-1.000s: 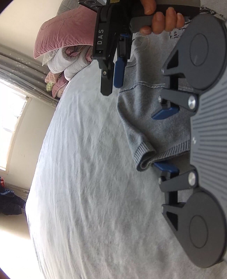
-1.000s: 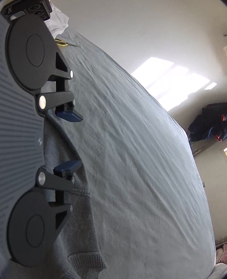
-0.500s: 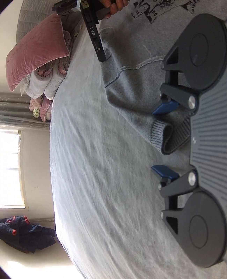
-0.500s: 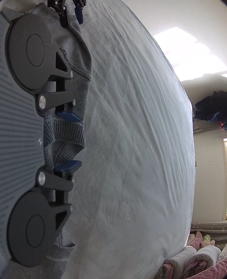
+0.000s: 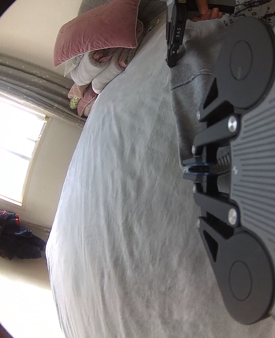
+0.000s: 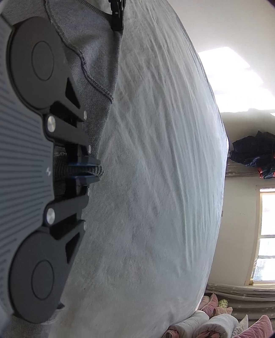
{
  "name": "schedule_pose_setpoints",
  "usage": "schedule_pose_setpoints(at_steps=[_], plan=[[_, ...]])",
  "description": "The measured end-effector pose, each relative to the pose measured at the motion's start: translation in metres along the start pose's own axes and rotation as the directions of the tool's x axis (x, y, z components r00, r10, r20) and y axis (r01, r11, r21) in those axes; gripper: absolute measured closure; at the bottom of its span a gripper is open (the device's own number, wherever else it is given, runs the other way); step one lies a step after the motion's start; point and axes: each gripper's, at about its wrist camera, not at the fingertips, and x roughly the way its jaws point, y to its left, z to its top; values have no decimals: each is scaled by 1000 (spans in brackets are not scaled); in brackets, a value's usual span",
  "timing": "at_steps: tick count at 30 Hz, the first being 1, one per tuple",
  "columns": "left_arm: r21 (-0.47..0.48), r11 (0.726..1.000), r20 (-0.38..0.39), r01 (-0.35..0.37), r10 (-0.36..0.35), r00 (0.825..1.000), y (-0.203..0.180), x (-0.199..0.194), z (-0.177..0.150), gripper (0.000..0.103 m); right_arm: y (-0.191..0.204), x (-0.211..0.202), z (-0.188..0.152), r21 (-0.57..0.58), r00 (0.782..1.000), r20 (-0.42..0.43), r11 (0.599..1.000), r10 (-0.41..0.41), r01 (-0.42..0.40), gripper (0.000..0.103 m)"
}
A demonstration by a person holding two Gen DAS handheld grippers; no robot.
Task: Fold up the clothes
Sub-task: 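Pull the held sweater edges apart with both grippers to spread it flat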
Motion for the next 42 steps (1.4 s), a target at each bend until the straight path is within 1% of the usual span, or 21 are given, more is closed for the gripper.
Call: schedule_pose_setpoints(at_steps=[2,4,5,8,11,13,14,15,18,20,23,26,29,30,31,32,34,35,38,40,42], plan=[[-18,1000,29,-12,13,999,-1,-3,-2,98,4,0,8,-13,998,52,1000,-25,25,95],[-5,999,37,-42,43,998,-5,-2,-5,98,10,4,14,-53,996,80,997,-47,51,95],[0,998,32,-56,56,998,-5,-1,-6,98,14,10,15,-79,995,77,995,-56,62,95],[13,996,0,-88,88,996,-6,7,-8,97,19,32,9,-120,996,26,989,-82,84,95],[35,993,-31,-113,114,993,-10,9,-2,93,20,41,2,-95,994,20,989,-108,109,87],[55,989,-45,-139,142,989,-14,8,3,87,16,36,7,-63,993,11,991,-119,120,76],[66,985,-38,-156,159,987,-17,7,7,76,12,30,10,-52,993,11,992,-115,115,63],[76,982,-30,-173,176,984,-20,5,10,66,7,24,12,-46,994,20,993,-108,109,58],[94,984,-19,-150,152,988,-30,5,22,63,-19,3,16,-21,993,36,993,-114,115,58],[105,988,-16,-115,118,993,-43,10,26,62,-42,-11,12,3,989,32,989,-147,147,58],[125,991,-23,-51,54,998,-66,20,30,65,-75,-34,3,45,980,27,980,-195,194,58],[184,981,-73,56,-44,996,-100,38,22,66,-98,-59,-15,113,972,31,967,-234,229,58],[242,957,-139,162,-131,982,-136,56,9,73,-113,-81,-33,176,972,32,958,-235,226,58],[257,945,-173,205,-163,971,-147,66,3,79,-116,-82,-39,175,974,15,960,-226,220,59],[268,934,-208,237,-184,961,-155,75,-1,84,-119,-84,-45,174,976,-1,961,-217,214,65],[289,924,-246,250,-181,952,-163,88,-6,91,-122,-85,-50,174,978,-17,962,-209,208,74],[334,913,-243,237,-160,957,-173,103,-9,91,-126,-82,-58,168,979,-50,965,-196,202,79],[346,909,-235,232,-155,960,-177,109,-9,91,-126,-79,-60,158,980,-50,967,-194,199,82],[350,914,-216,207,-136,967,-181,126,-1,92,-131,-69,-59,147,980,-31,969,-198,201,82],[365,911,-197,190,-124,973,-181,136,3,96,-136,-58,-54,141,977,-28,967,-210,212,84],[372,912,-169,171,-115,979,-183,142,6,98,-141,-45,-49,149,975,-28,964,-219,221,83]])
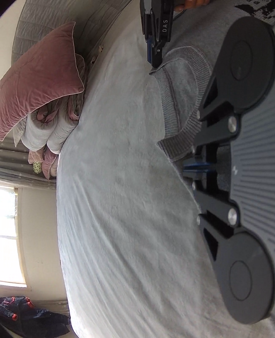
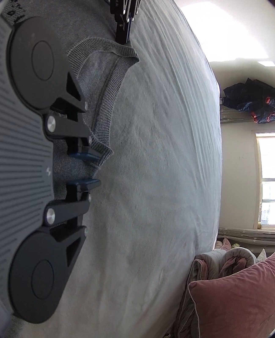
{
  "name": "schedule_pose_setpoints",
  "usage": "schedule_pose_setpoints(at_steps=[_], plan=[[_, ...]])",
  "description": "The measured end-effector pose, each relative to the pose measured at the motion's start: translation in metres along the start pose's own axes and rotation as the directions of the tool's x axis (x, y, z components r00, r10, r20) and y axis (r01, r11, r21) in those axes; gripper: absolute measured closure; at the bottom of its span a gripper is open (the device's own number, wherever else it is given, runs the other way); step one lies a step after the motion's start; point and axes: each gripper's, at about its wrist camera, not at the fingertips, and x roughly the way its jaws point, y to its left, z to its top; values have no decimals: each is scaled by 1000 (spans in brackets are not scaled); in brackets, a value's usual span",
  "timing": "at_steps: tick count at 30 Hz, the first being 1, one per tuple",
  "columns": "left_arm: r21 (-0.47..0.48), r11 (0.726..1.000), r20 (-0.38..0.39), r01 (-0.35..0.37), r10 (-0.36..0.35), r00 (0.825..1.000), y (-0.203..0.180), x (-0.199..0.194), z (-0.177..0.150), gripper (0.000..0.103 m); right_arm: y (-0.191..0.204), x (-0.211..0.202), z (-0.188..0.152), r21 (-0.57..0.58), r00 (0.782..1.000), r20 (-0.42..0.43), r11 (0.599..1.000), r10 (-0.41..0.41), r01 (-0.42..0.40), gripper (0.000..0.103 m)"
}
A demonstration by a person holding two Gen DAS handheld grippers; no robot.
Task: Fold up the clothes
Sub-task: 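Pull the held sweater edges apart with both grippers to spread it flat, then open both grippers and release the flattened sweater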
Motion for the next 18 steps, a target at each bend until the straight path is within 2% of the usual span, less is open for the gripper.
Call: schedule_pose_setpoints(at_steps=[2,4,5,6,8,10,14,18], plan=[[-28,998,2,-60,60,998,2,7,6,97,-1,9,5,17,1000,3,1000,-9,9,83],[-65,994,-15,-84,83,996,4,8,13,97,-1,9,10,27,1000,6,999,-21,21,82],[-77,993,-19,-93,92,996,3,3,16,92,-1,6,12,28,1000,6,999,-30,30,77],[-88,991,-21,-103,102,995,2,-2,18,79,1,1,12,23,999,5,999,-44,44,73],[-87,993,20,-85,88,996,-1,-20,17,64,1,-12,10,8,999,11,999,-43,43,70],[-84,995,27,-58,60,998,-5,-38,12,63,1,-30,6,-4,999,22,999,-36,37,64],[-64,998,18,-10,11,1000,-15,-70,-9,60,-1,-66,-10,28,1000,17,1000,7,-7,60],[-66,998,18,14,-12,1000,-26,-99,-35,58,12,-95,-31,14,999,3,999,36,-36,58]])
